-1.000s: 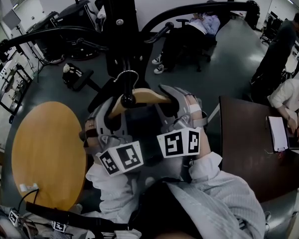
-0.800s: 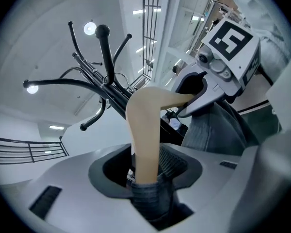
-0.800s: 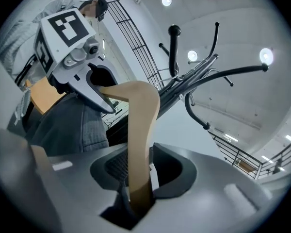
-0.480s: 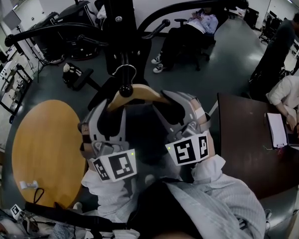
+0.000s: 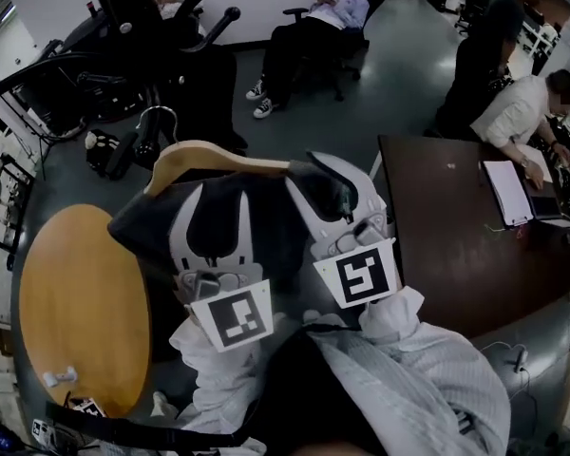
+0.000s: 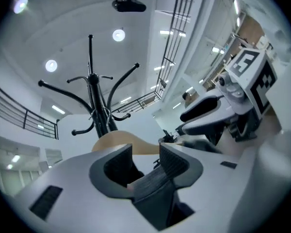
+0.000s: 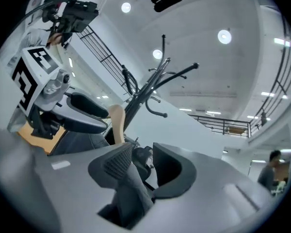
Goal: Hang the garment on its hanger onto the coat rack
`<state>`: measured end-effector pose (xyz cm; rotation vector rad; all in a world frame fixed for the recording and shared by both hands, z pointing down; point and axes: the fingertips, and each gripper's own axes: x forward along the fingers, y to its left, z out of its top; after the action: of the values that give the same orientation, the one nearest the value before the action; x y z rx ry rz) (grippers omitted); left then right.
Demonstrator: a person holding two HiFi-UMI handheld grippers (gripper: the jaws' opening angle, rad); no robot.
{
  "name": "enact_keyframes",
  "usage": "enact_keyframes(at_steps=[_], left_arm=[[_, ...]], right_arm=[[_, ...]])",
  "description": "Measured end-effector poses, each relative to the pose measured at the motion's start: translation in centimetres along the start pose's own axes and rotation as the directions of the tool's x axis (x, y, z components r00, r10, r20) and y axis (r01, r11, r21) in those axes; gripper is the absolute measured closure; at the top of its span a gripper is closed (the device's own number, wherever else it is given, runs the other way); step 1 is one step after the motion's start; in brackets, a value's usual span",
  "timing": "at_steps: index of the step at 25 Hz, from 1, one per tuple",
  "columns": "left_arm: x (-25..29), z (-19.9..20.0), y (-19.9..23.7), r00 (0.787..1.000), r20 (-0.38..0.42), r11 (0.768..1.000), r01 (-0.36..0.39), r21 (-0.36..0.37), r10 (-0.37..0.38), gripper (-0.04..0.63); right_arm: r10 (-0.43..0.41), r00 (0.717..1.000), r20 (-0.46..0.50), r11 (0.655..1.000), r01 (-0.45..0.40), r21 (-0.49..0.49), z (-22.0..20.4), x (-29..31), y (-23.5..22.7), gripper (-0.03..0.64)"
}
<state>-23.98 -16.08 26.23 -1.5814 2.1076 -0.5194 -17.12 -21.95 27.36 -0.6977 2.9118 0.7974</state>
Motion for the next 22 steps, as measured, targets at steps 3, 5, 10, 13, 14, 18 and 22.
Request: enact_keyframes(at_steps=[3, 5, 10, 13, 14, 18, 22], left_arm=[[1.2, 1.9, -4.0, 0.995, 0.062, 0.983, 0.083, -0.162, -0.074, 0.419], [2.1, 2.9, -6.9, 0.987, 0.1, 0.952, 0.149, -0.269, -0.126, 0.432], [4.3, 4.0, -13.0, 0.963, 0.129, 0.862, 0.269, -0.43, -0.236, 0.589], [5.0, 4.3, -15.7, 0.942, 0.148, 0.82, 0.335, -0.464, -0.301, 0.591], [5.2, 4.4, -16.4, 0.937, 0.152, 0.814, 0.349, -0.464, -0.314, 0.591], [5.9, 4.8, -18.3, 0.924, 0.163, 0.815, 0.381, -0.436, -0.345, 0.591], [6.3, 5.4, -19.5, 0.918, 0.172, 0.808, 0.395, -0.436, -0.357, 0.591]], right_arm=[[-0.059, 0.997, -0.04, 0.995, 0.062, 0.072, -1.5, -2.1, -1.9, 0.507], [-0.107, 0.993, -0.056, 0.987, 0.113, 0.114, -2.6, -3.9, -3.5, 0.57], [-0.195, 0.971, -0.135, 0.956, 0.219, 0.193, -5.8, -7.8, -6.9, 0.615], [-0.216, 0.962, -0.167, 0.947, 0.249, 0.205, -7.3, -9.3, -7.8, 0.615], [-0.221, 0.959, -0.176, 0.945, 0.255, 0.205, -7.6, -9.6, -8.0, 0.615], [-0.234, 0.952, -0.196, 0.94, 0.273, 0.205, -8.5, -10.5, -8.8, 0.615], [-0.235, 0.951, -0.203, 0.942, 0.274, 0.195, -8.9, -11.1, -9.5, 0.617]])
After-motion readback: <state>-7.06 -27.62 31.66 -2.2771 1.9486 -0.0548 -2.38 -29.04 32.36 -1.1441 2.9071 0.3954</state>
